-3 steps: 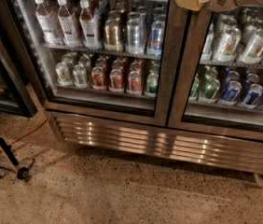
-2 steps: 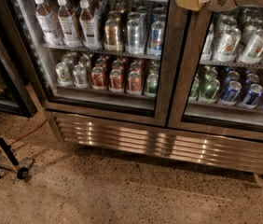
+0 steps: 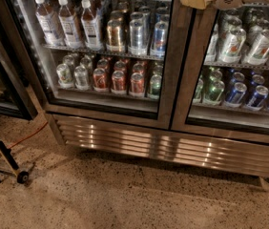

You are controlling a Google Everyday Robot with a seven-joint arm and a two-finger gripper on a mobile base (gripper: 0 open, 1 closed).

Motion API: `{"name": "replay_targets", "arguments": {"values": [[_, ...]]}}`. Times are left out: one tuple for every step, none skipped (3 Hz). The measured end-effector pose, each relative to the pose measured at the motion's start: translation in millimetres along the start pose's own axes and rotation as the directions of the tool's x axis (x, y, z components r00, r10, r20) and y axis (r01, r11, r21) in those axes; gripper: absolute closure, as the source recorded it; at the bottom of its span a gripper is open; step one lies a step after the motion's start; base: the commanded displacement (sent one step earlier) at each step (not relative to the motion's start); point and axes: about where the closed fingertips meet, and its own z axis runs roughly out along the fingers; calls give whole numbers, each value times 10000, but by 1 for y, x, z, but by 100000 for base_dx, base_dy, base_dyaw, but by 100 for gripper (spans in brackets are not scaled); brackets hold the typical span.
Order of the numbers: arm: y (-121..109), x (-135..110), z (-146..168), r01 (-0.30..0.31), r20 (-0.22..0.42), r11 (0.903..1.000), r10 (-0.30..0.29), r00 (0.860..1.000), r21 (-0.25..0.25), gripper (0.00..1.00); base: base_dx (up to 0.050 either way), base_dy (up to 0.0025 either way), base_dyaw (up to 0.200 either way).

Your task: Open left fridge door

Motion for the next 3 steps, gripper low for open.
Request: {"name": "replay_targets", "arguments": {"values": [[3,0,-1,-15,53,9999,16,10000,-161,100,0,0,0],[4,2,0,-33,72,9996,35,10000,-271,100,0,0,0],[5,-2,-2,10,153,9994,-5,9999,-356,100,0,0,0]]}}
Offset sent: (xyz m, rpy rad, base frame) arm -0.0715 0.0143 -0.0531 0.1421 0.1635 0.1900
